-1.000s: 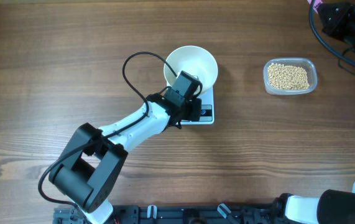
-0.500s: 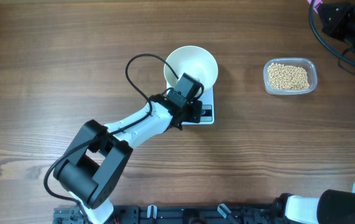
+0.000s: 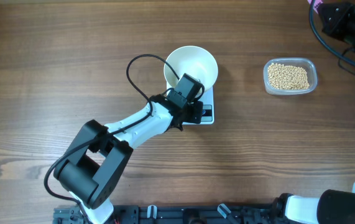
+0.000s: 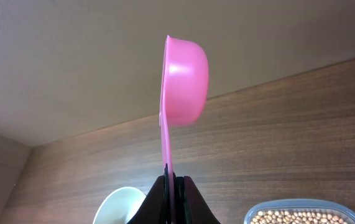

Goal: Scoop item into bowl and weigh 150g on scale

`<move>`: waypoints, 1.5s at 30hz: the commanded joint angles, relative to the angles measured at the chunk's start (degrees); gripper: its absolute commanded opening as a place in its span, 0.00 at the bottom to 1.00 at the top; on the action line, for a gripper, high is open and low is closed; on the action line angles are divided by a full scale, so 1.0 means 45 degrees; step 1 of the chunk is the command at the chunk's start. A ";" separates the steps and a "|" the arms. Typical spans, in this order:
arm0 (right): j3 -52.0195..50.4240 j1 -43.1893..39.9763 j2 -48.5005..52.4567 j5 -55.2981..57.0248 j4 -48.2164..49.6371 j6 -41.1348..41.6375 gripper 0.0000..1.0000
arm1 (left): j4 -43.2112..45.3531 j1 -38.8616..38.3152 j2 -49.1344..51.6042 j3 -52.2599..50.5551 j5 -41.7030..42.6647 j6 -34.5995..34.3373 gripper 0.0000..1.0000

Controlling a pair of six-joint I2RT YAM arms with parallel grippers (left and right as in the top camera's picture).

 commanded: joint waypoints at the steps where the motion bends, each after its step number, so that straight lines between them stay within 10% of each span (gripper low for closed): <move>1: 0.0189 -0.0034 -0.0155 0.0151 0.0078 -0.0126 0.04 | -0.0019 -0.0078 0.0219 0.0005 0.0170 0.0010 0.04; 45: 0.0189 -0.0029 -0.0155 0.0141 0.0029 -0.0073 0.04 | -0.0257 -0.0005 0.0554 0.0005 -0.0622 0.0015 0.04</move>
